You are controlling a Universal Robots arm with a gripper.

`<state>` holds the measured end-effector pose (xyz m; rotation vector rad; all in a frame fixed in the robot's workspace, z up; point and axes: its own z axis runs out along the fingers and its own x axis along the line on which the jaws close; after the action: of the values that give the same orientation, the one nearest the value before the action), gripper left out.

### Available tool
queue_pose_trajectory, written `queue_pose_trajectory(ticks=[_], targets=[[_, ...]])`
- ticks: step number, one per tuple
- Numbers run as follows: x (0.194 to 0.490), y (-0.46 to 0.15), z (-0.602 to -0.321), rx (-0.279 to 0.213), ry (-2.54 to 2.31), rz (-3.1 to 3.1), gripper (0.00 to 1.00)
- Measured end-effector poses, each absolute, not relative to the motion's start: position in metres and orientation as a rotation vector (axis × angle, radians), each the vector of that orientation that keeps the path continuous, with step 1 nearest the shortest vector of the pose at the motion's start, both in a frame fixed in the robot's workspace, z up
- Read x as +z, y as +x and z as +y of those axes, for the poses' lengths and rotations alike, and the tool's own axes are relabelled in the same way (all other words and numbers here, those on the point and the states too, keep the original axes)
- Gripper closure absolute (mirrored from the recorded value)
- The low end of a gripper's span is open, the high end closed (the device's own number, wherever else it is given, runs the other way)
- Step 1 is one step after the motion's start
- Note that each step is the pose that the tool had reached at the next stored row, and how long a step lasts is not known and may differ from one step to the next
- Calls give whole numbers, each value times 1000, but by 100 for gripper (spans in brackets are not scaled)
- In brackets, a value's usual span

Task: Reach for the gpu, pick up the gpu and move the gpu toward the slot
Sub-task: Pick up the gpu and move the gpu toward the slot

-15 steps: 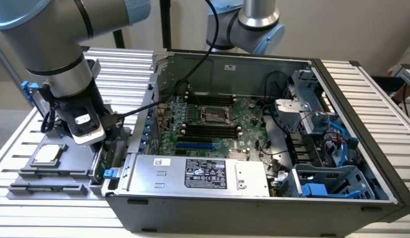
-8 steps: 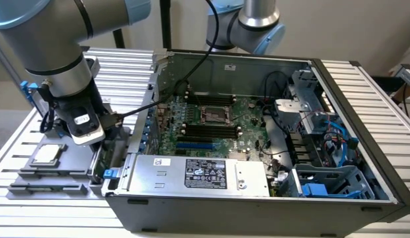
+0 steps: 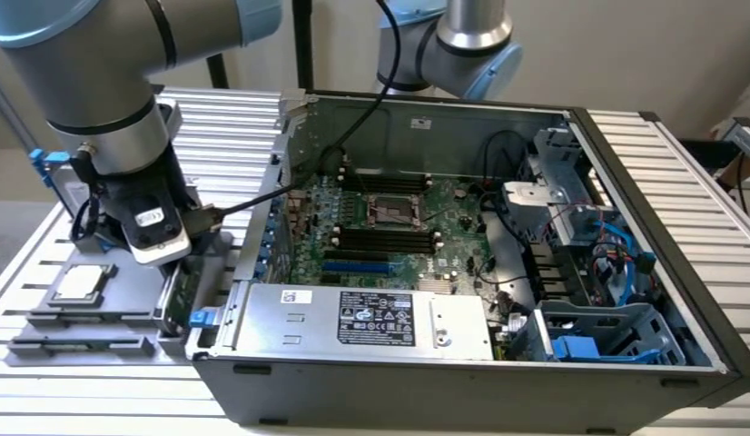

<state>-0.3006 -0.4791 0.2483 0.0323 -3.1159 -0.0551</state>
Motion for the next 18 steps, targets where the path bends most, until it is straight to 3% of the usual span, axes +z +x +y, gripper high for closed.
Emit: queue_pose_trajectory(ticks=[10,18], targets=[[266,-295,-479,-55,50,-3091,74],[300,-293,-479,-55,52,-3084,74]])
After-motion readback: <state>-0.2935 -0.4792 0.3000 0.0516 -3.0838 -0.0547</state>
